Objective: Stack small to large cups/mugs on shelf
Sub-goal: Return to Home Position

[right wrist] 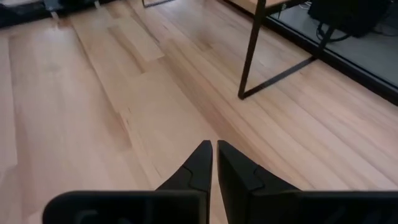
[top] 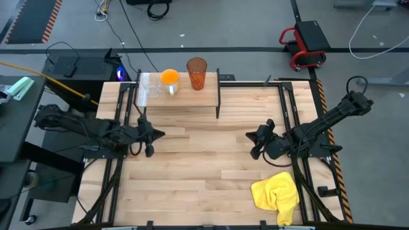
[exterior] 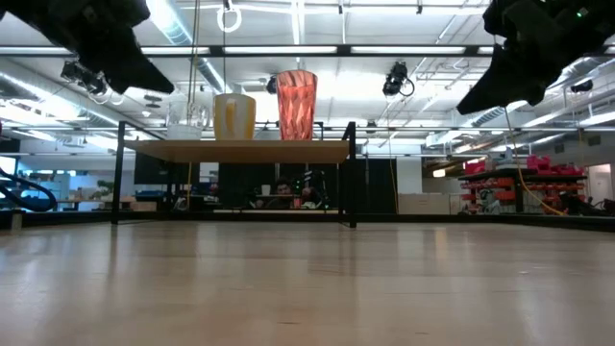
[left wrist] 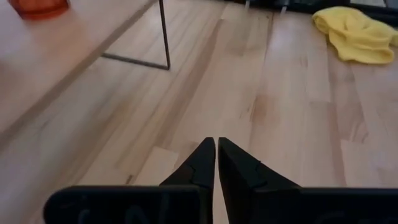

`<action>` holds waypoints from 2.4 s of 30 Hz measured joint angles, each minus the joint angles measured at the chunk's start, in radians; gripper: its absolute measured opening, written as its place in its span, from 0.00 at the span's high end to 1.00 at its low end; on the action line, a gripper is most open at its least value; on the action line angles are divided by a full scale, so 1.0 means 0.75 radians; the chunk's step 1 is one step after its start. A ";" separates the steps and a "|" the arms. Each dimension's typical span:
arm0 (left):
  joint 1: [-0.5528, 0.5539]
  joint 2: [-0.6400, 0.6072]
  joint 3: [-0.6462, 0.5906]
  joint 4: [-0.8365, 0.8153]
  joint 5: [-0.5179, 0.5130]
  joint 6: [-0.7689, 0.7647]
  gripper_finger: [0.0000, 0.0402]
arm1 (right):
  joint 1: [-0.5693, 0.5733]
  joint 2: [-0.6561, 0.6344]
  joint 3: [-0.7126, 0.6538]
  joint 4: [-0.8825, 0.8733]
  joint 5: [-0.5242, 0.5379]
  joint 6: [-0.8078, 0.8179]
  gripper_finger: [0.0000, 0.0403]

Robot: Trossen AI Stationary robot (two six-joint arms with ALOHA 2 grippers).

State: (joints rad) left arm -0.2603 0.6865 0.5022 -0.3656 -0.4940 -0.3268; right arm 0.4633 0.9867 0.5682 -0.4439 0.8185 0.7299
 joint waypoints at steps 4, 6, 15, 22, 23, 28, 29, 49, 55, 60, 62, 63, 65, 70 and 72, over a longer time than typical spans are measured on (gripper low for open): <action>0.017 0.001 0.084 0.003 -0.003 0.050 0.93 | -0.004 0.000 0.014 0.014 0.001 -0.030 0.92; 0.018 0.001 0.137 0.005 -0.004 0.076 0.92 | -0.004 -0.004 0.022 0.018 0.002 -0.041 0.92; 0.018 0.007 0.322 -0.006 0.013 0.168 0.91 | -0.004 -0.011 0.033 0.028 0.002 -0.061 0.92; 0.018 0.094 0.353 -0.010 0.048 0.181 0.89 | -0.004 -0.019 0.033 0.062 0.003 -0.092 0.92; 0.018 0.109 0.353 -0.011 0.049 0.182 0.89 | -0.004 -0.023 0.033 0.074 0.005 -0.105 0.92; 0.017 0.134 0.353 -0.010 0.049 0.187 0.87 | -0.005 -0.061 0.034 0.082 0.011 -0.128 0.92; 0.017 0.133 0.353 -0.007 0.049 0.185 0.87 | -0.005 -0.066 0.034 0.083 0.011 -0.130 0.92; 0.018 0.132 0.353 -0.015 0.049 0.172 0.86 | -0.049 -0.091 0.034 0.160 0.015 -0.232 0.92; 0.018 0.132 0.352 -0.046 0.048 0.164 0.85 | -0.072 -0.123 0.034 0.173 0.011 -0.235 0.92; 0.017 0.132 0.350 -0.052 0.048 0.147 0.85 | -0.109 -0.178 0.034 0.235 -0.009 -0.232 0.92; 0.018 0.132 0.350 -0.052 0.048 0.144 0.85 | -0.137 -0.195 0.055 0.242 -0.049 -0.231 0.92; 0.018 0.132 0.350 -0.052 0.048 0.142 0.85 | -0.153 -0.197 0.076 0.245 -0.072 -0.231 0.92; 0.018 0.132 0.350 -0.053 0.048 0.137 0.86 | -0.187 -0.196 0.116 0.244 -0.125 -0.221 0.92; 0.018 0.132 0.350 -0.058 0.048 0.136 0.86 | -0.295 -0.141 0.244 0.216 -0.318 -0.225 0.92; 0.018 0.132 0.349 -0.060 0.048 0.136 0.85 | -0.336 -0.112 0.300 0.155 -0.387 -0.223 0.92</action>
State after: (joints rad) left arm -0.2470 0.7854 0.7643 -0.4103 -0.4580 -0.2245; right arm 0.2114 0.9028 0.7935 -0.3276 0.5281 0.5623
